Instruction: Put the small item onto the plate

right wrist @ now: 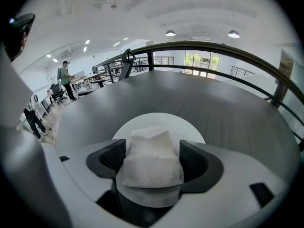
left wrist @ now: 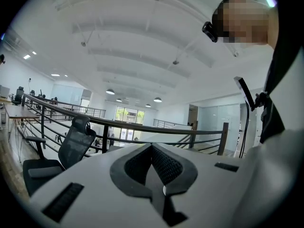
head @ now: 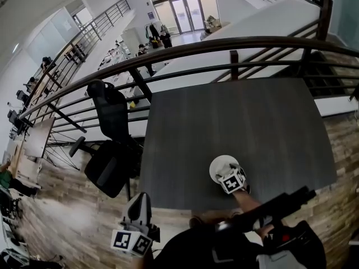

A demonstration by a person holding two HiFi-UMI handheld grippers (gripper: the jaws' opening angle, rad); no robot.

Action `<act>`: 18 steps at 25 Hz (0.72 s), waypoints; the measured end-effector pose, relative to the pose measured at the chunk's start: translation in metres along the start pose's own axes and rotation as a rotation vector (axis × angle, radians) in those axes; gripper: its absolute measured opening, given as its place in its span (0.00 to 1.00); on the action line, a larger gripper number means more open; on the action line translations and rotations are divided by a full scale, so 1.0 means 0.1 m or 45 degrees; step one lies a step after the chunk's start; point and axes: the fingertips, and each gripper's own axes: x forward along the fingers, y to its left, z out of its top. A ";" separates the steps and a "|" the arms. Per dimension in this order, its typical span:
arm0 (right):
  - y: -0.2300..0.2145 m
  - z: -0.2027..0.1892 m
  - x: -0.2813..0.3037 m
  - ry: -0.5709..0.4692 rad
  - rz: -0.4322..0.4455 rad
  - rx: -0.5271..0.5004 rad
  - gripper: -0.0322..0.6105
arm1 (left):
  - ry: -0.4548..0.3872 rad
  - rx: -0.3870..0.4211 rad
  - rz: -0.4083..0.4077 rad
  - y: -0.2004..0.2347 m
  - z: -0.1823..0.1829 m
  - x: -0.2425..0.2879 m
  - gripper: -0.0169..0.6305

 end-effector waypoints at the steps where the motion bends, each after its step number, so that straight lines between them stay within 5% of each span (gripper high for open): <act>1: 0.00 0.01 0.01 0.002 -0.003 -0.005 0.57 | 0.008 -0.005 -0.001 0.01 -0.01 0.01 0.03; 18: -0.06 0.87 -0.84 -0.436 -0.093 0.129 0.57 | -0.042 -0.033 -0.068 -0.10 0.06 0.09 0.03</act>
